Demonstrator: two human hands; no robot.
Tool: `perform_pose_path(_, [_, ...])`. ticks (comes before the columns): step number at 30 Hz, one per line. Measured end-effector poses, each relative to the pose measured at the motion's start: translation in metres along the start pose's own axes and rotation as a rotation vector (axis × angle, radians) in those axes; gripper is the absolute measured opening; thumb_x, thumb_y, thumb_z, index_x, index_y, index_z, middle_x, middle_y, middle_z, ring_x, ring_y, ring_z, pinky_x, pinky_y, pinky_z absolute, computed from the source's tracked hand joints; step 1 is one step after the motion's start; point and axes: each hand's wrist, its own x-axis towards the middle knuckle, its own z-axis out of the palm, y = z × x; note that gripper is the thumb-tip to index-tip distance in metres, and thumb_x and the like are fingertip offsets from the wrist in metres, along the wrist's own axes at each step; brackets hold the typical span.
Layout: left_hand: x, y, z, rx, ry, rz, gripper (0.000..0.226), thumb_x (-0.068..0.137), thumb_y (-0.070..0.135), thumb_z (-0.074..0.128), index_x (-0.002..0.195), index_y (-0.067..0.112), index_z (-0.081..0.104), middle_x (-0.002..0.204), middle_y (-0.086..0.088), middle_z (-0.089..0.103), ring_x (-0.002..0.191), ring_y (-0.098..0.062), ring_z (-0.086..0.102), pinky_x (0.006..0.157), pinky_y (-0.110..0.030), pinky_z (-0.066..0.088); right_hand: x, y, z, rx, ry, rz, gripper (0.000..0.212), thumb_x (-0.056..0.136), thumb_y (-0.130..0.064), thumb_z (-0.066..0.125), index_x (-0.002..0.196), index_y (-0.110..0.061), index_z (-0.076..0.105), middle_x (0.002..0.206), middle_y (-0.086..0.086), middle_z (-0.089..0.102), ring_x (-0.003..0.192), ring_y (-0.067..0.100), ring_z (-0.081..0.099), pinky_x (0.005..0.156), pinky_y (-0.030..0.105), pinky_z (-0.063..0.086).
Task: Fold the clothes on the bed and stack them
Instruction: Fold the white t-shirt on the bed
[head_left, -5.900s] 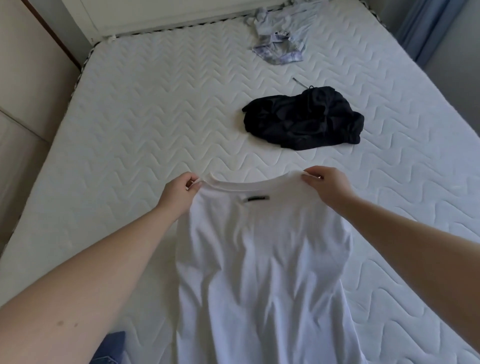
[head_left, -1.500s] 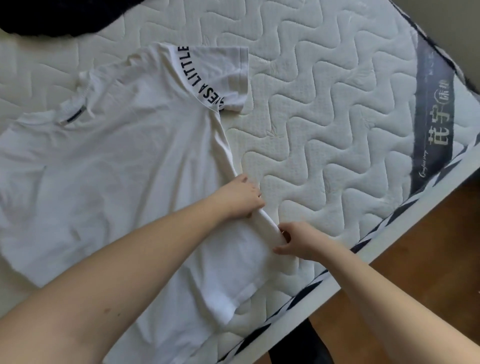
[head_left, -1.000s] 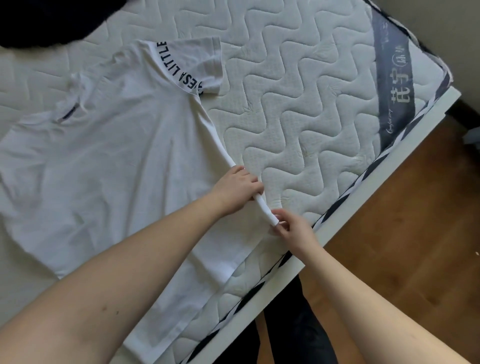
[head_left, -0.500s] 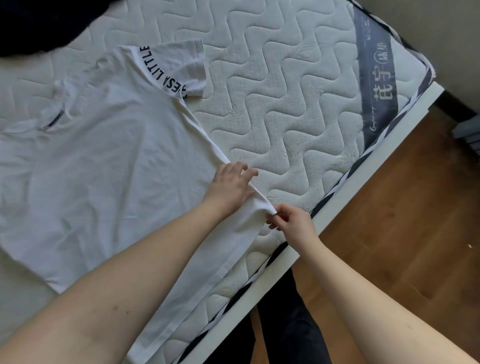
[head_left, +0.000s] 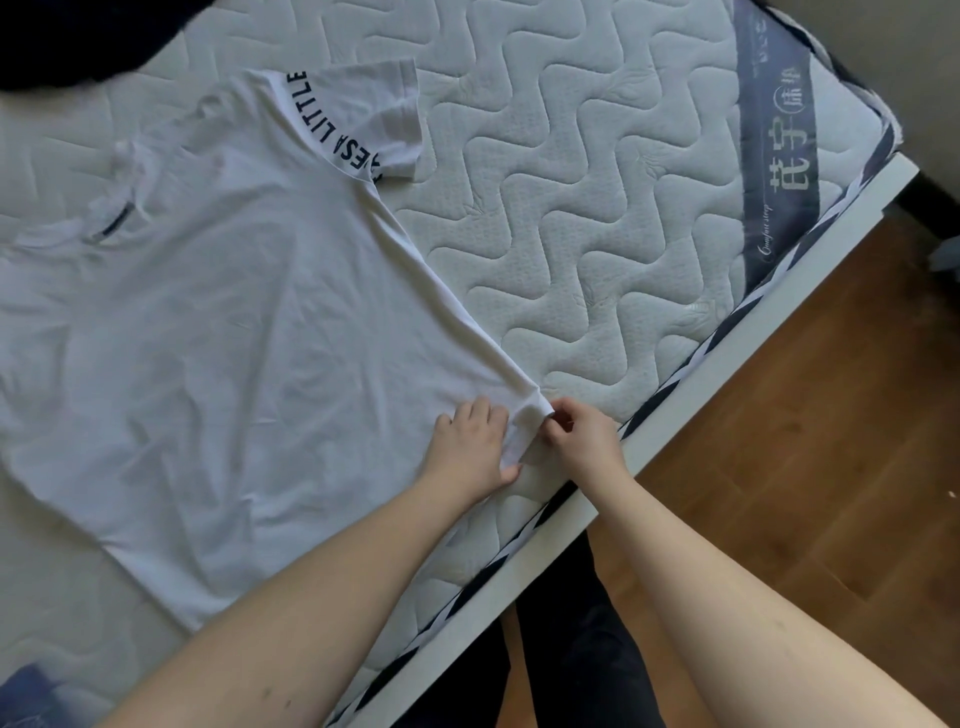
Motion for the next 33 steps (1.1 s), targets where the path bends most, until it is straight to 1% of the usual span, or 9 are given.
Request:
perform_pose_path(6, [-0.004, 0.012, -0.011, -0.036, 0.063, 0.007, 0.029, 0.080, 0.029, 0.050, 0.106, 0.015, 0.050, 0.107, -0.005, 0.054, 0.099, -0.027, 0.052, 0.069, -0.033, 0.027, -0.006, -0.004, -0.006, -0.089, 0.085, -0.013, 0.006, 0.088, -0.025, 0.056, 0.085, -0.020, 0.058, 0.073, -0.001, 0.066, 0.073, 0.020, 0.060, 0.066, 0.034, 0.049])
perform_pose_path(10, [-0.017, 0.014, -0.024, -0.047, 0.164, 0.080, 0.023, 0.057, 0.024, 0.074, 0.072, 0.014, 0.059, 0.067, -0.002, 0.060, 0.060, -0.025, 0.059, 0.052, -0.026, 0.035, -0.010, -0.005, -0.020, -0.207, 0.200, -0.067, 0.017, 0.087, -0.027, 0.058, 0.081, -0.013, 0.050, 0.067, 0.003, 0.060, 0.067, 0.029, 0.055, 0.063, 0.039, 0.046])
perform_pose_path(12, [-0.021, 0.016, -0.022, -0.054, 0.176, 0.097, 0.026, 0.051, 0.024, 0.076, 0.067, 0.015, 0.058, 0.061, -0.001, 0.059, 0.053, -0.024, 0.058, 0.048, -0.023, 0.036, -0.012, -0.006, -0.024, -0.307, 0.241, -0.126, 0.019, 0.088, -0.025, 0.057, 0.081, -0.011, 0.047, 0.065, 0.006, 0.057, 0.064, 0.034, 0.053, 0.059, 0.039, 0.042])
perform_pose_path(14, [-0.024, 0.017, -0.018, -0.046, 0.129, 0.078, 0.026, 0.059, 0.030, 0.074, 0.075, 0.016, 0.060, 0.067, 0.000, 0.061, 0.060, -0.024, 0.060, 0.051, -0.024, 0.036, -0.009, -0.006, -0.026, -0.392, 0.259, -0.124, 0.018, 0.090, -0.024, 0.054, 0.083, -0.010, 0.046, 0.067, 0.009, 0.057, 0.065, 0.037, 0.053, 0.057, 0.038, 0.039])
perform_pose_path(19, [-0.023, 0.010, 0.007, 0.011, -0.067, -0.024, 0.043, 0.092, 0.044, 0.044, 0.122, 0.013, 0.043, 0.117, -0.006, 0.053, 0.105, -0.027, 0.053, 0.069, -0.034, 0.033, 0.004, -0.011, -0.020, -0.374, 0.182, -0.101, 0.021, 0.093, -0.026, 0.049, 0.109, -0.015, 0.056, 0.100, 0.003, 0.063, 0.089, 0.030, 0.059, 0.070, 0.038, 0.045])
perform_pose_path(21, [-0.026, 0.009, 0.011, 0.024, -0.071, -0.039, 0.037, 0.094, 0.036, 0.041, 0.123, 0.013, 0.042, 0.121, -0.007, 0.050, 0.109, -0.027, 0.052, 0.072, -0.034, 0.038, 0.006, -0.012, -0.017, -0.342, 0.140, -0.134, 0.025, 0.093, -0.022, 0.050, 0.117, -0.018, 0.054, 0.105, 0.001, 0.062, 0.094, 0.029, 0.059, 0.070, 0.036, 0.041])
perform_pose_path(25, [-0.031, 0.010, 0.016, 0.016, -0.088, -0.012, 0.030, 0.094, 0.025, 0.037, 0.120, 0.012, 0.044, 0.121, -0.008, 0.053, 0.107, -0.027, 0.054, 0.071, -0.033, 0.040, 0.010, -0.006, -0.021, -0.374, 0.160, -0.107, 0.015, 0.086, -0.008, 0.048, 0.097, -0.018, 0.049, 0.084, 0.003, 0.057, 0.079, 0.032, 0.053, 0.061, 0.036, 0.034])
perform_pose_path(28, [-0.035, 0.008, 0.020, 0.001, -0.098, -0.010, 0.028, 0.093, 0.026, 0.037, 0.116, 0.013, 0.046, 0.118, -0.006, 0.055, 0.106, -0.027, 0.055, 0.071, -0.034, 0.042, 0.008, 0.001, -0.027, -0.417, 0.202, -0.185, 0.017, 0.085, -0.006, 0.050, 0.100, -0.015, 0.049, 0.082, 0.008, 0.059, 0.074, 0.034, 0.051, 0.061, 0.040, 0.039])
perform_pose_path(33, [-0.042, -0.001, 0.031, -0.055, -0.080, -0.033, 0.040, 0.098, 0.046, 0.034, 0.118, 0.014, 0.049, 0.118, -0.006, 0.057, 0.109, -0.026, 0.054, 0.077, -0.034, 0.044, 0.008, 0.003, -0.022, -0.483, 0.209, -0.208, 0.041, 0.086, -0.001, 0.045, 0.122, -0.017, 0.053, 0.103, 0.010, 0.064, 0.088, 0.036, 0.058, 0.072, 0.045, 0.048])
